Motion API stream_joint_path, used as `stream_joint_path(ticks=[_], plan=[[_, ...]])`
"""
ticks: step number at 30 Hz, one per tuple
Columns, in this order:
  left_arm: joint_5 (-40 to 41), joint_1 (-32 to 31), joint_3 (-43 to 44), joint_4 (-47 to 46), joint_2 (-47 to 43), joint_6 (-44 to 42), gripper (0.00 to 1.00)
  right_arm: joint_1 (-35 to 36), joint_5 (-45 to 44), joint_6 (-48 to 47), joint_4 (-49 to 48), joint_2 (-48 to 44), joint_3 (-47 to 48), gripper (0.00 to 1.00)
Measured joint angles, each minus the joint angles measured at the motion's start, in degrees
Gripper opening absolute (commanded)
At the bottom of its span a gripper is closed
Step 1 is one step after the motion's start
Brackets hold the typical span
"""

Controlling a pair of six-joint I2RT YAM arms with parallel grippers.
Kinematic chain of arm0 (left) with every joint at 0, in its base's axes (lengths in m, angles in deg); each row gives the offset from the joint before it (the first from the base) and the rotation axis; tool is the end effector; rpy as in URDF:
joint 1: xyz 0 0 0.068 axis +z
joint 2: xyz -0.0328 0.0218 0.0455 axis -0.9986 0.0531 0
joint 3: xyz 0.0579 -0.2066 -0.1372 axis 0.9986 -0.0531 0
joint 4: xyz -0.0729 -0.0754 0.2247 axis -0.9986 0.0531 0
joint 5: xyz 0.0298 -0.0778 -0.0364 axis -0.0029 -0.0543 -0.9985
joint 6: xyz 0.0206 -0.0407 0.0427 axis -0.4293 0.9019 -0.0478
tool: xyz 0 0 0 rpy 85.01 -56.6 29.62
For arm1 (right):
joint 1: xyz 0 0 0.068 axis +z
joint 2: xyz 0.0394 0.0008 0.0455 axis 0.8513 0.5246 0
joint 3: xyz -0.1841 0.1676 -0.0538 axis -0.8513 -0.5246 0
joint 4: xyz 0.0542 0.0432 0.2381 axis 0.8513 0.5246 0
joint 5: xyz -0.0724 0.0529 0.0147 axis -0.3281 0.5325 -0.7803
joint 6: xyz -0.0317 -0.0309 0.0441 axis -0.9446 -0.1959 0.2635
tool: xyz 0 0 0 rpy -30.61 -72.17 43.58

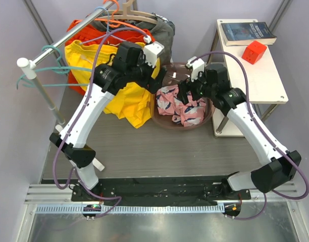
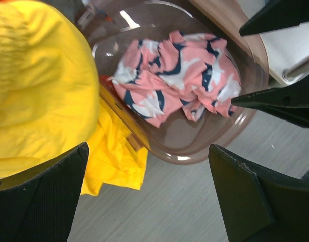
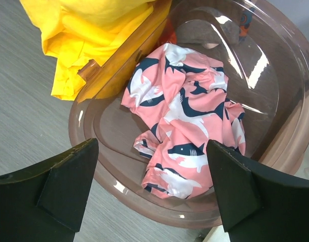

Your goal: Place the shorts on the hanger

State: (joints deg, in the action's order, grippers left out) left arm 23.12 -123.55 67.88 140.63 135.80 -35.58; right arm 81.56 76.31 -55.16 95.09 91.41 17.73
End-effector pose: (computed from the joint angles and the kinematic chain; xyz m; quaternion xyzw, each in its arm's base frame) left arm 0.2798 -0.2133 0.4476 0.3222 0.8109 -0.1766 0.4555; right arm 0.2769 0.1289 0.3732 -0.2906 0.8012 0.1431 0.5032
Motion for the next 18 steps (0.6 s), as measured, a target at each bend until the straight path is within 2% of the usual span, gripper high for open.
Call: stream_joint_path(ticks=[8,18], plan=[[4.61,0.0,-2.56,-7.69,-6.99,-3.8,1.0,-0.83,-1.51,0.2,-2.62,5.44,-0.07,0.95],[7.89,0.94,-6.8,-12.24,-13.0,-4.59,1.0,-2.47,-2.56,-1.51,-2.49,24.55,8.81,0.95]])
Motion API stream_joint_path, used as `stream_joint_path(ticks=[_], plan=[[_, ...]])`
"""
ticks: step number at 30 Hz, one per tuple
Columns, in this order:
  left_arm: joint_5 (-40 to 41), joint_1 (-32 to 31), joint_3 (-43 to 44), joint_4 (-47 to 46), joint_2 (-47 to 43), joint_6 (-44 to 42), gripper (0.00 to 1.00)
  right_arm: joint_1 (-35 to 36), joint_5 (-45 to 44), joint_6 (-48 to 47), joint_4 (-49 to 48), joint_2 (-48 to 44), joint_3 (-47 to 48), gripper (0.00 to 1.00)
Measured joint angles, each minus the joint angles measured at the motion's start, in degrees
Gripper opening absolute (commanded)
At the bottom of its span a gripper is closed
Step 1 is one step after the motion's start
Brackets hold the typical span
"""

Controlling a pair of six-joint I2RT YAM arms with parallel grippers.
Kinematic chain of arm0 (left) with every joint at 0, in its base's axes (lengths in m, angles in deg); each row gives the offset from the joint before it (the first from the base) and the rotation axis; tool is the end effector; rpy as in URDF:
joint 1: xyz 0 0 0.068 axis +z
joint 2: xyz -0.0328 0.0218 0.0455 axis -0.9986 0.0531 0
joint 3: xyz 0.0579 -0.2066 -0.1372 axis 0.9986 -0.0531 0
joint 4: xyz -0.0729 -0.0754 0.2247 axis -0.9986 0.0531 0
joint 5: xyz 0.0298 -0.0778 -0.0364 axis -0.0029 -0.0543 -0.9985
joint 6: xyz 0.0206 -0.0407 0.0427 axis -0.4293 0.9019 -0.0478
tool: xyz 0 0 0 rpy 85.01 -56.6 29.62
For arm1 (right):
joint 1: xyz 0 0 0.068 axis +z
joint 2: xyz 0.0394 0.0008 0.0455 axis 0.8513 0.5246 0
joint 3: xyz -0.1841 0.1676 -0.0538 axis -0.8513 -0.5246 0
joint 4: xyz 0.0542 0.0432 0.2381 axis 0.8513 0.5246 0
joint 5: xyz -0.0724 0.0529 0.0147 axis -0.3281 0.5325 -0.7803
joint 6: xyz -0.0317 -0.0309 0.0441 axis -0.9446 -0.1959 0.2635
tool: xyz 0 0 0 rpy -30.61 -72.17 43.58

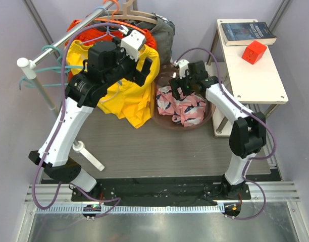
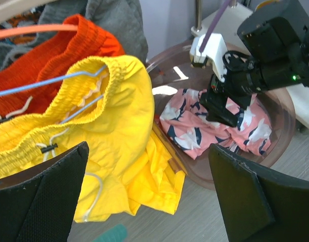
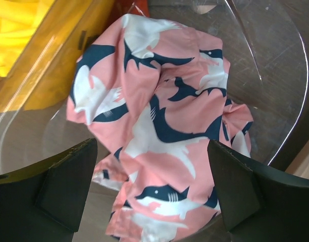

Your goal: Place the shorts on the hanger

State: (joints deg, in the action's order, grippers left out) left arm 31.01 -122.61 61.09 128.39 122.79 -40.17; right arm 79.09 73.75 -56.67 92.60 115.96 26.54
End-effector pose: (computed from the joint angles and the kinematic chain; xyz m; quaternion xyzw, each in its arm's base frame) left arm 0.2396 -0.1693 0.5071 0.2808 0.7316 -0.1296 0.6075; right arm 0.3772 0.1505 0.2839 -0.2808 0.8624 0.1024 0.4086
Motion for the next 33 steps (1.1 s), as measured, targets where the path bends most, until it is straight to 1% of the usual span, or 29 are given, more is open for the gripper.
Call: stream_joint_path(ticks=[6,12,19,24,33], plan=[[0.0,1.6,-5.14,0.0,-1.38,0.59,1.0,-0.57,-0.35,-1.22,-0.24,6.05,4.37,0.95],[-0.33,4.0,-8.68,-0.09,-3.82,2.23,1.0,-0.72,0.22,-1.66,-0.37,8.24,6.56,0.96],[-3.06,7.74,-8.9,0.15,-5.42,5.25,1.0,-0.87,1.84,-2.89,-1.11,6.86,7.15,0.98],[-4.79,8.31,-9.07,0.17,-5.42,6.27,1.0,-0.98,1.46,-5.35,-0.61,7.32,7.39,1.0],[-6.1,8.31,-9.81,0.17,-5.42,6.47,1.0,-0.98,1.29,-7.43,0.02,15.63,9.25,1.0]])
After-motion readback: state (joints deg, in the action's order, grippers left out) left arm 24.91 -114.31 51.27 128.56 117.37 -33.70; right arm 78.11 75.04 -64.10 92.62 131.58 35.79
